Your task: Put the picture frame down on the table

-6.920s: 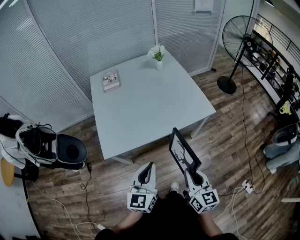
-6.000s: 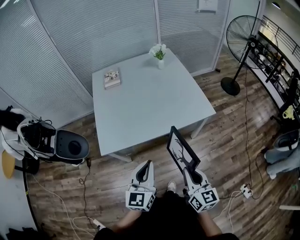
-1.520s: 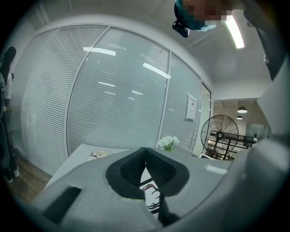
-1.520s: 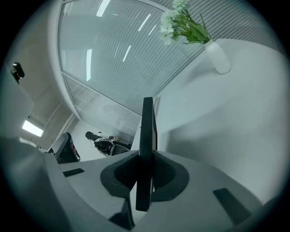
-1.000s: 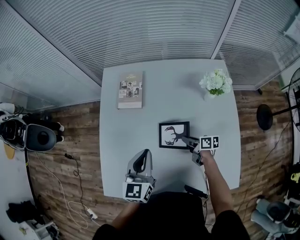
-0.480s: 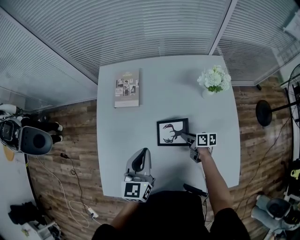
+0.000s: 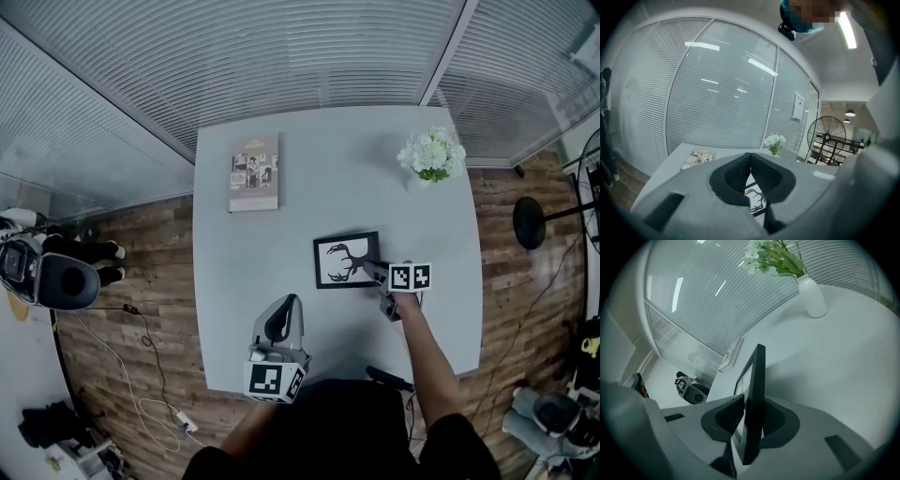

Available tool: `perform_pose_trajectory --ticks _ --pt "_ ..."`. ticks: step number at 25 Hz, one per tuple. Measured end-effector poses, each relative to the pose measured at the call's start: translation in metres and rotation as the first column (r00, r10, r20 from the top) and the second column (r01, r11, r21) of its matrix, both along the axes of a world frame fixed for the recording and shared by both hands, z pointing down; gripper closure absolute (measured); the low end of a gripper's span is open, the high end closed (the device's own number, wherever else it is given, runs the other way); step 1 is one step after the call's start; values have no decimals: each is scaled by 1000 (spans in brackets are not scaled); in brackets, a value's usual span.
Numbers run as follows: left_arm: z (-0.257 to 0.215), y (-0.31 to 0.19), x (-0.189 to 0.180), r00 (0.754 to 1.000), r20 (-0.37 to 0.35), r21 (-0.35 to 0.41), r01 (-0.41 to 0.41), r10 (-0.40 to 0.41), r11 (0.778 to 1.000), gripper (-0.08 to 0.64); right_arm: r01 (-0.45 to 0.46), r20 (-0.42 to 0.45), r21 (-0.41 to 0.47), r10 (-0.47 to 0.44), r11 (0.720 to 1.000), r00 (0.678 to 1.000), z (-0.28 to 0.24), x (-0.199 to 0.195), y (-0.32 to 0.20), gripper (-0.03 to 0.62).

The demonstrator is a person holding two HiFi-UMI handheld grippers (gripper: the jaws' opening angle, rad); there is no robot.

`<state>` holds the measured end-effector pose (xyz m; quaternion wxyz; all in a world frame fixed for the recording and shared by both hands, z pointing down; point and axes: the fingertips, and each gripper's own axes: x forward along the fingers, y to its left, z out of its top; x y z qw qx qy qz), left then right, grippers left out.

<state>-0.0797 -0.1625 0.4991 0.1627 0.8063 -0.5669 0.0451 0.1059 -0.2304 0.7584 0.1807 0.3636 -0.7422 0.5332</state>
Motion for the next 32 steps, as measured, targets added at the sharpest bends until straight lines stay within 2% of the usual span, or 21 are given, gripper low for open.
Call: perform_pose_trajectory --ticks 11,28,32 --pt "5 -3 -5 1000 2 -13 -2 2 1000 545 11 -114 46 -6 999 993 10 6 -6 462" --pt "15 -5 -5 1000 7 -39 -4 4 999 545 -30 -197 52 40 998 980 33 16 -7 420" --pt "17 -8 -5 1000 10 -42 -11 11 999 543 -18 -256 64 33 998 966 37 20 -9 410"
